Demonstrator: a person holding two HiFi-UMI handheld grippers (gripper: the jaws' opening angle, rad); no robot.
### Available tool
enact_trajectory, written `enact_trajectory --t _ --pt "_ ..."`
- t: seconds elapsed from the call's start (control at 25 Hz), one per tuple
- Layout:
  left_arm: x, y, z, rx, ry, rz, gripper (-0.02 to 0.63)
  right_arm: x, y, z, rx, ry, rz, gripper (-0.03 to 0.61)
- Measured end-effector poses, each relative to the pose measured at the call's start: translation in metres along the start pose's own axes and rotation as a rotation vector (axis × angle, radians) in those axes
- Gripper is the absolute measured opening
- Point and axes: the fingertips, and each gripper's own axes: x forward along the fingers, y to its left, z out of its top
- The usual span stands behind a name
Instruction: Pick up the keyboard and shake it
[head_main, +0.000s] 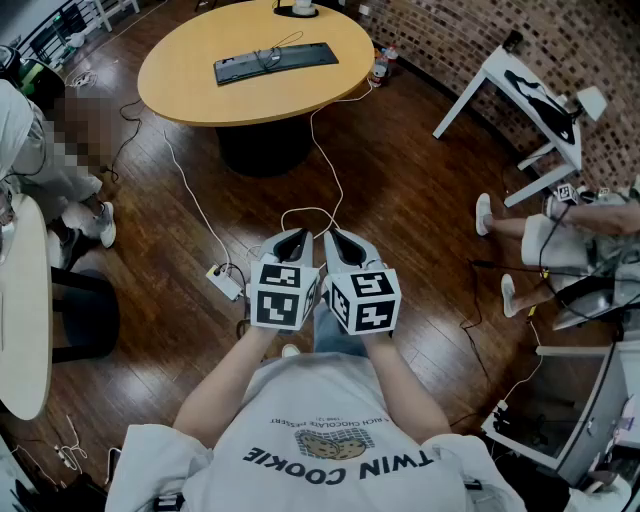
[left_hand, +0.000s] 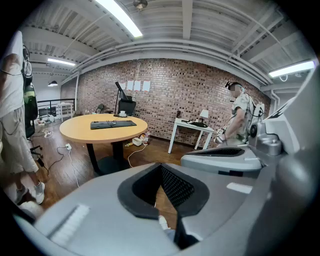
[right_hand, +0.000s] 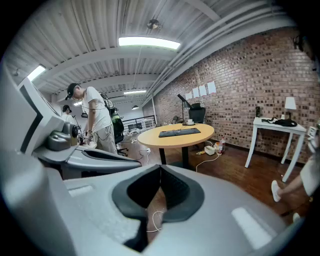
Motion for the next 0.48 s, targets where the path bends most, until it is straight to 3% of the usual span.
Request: enact_trajectory --t 0.48 --pt "0.148 0.035 0.079 -0.029 0.054 0.072 0.006 0.114 -0.12 0.064 0.013 0.036 0.072 0.002"
